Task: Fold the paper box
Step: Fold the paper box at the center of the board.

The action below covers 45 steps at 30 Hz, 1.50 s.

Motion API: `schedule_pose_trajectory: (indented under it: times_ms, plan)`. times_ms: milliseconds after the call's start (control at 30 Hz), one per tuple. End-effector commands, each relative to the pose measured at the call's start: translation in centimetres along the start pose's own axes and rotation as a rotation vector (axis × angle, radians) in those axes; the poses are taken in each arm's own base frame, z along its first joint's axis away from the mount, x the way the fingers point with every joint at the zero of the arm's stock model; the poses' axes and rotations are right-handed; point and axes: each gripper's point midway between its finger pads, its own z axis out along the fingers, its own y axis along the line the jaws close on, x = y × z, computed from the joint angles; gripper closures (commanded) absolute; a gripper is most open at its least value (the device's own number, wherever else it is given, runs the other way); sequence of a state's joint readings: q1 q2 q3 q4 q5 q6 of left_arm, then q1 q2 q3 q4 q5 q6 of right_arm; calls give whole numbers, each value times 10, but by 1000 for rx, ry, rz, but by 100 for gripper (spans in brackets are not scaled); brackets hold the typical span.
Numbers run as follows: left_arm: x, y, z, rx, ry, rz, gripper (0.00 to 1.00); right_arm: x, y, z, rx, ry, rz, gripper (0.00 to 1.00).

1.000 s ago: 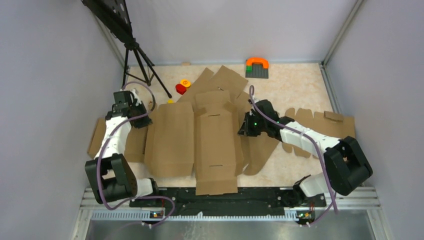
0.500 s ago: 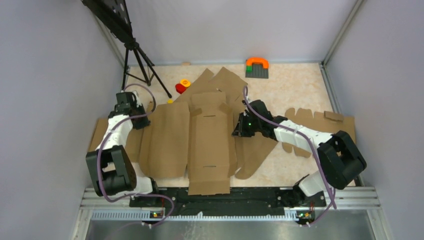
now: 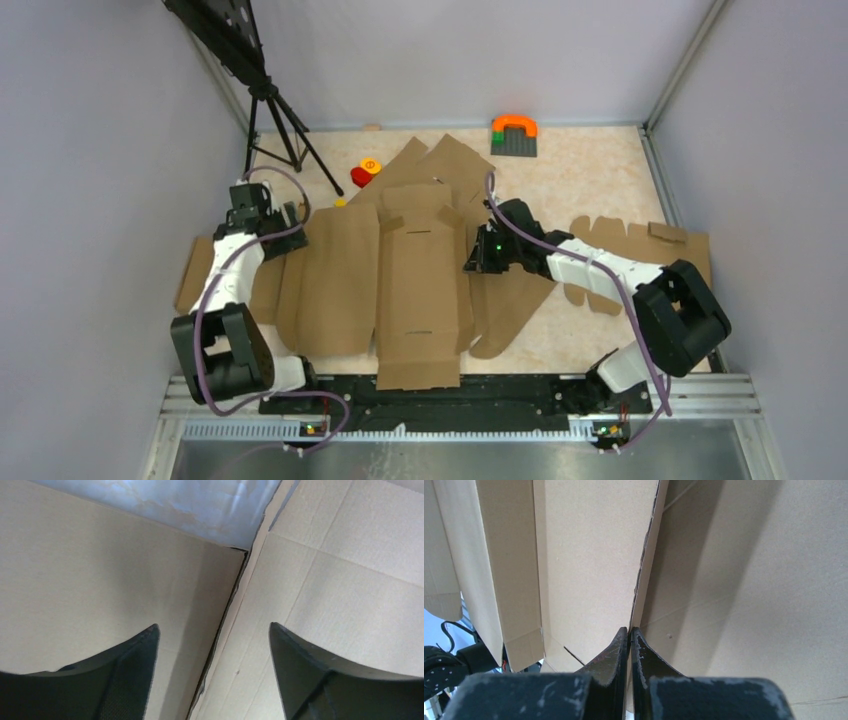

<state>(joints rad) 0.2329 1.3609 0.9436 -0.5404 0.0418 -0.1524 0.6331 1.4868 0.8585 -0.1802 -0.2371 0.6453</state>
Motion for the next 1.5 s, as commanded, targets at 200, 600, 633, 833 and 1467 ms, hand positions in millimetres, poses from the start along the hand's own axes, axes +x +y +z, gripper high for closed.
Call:
schedule_pose_trajectory:
  times_ms: [200, 600, 633, 833, 1467]
  plan:
    - [-46, 7, -78, -124, -225, 22, 1, -17, 22, 0, -45, -32, -60, 100]
    - [-67, -154, -99, 312, -273, 127, 13, -18, 16, 7, 11, -7, -98, 100]
    - [-64, -169, -92, 345, -254, 151, 13, -17, 17, 9, 15, -5, -104, 100]
    - [-69, -232, -47, 443, -188, 263, 18, -14, 18, 16, 54, 17, -138, 100]
    - [-79, -335, 49, 776, -28, 581, 32, -14, 19, 17, 100, 40, -162, 100]
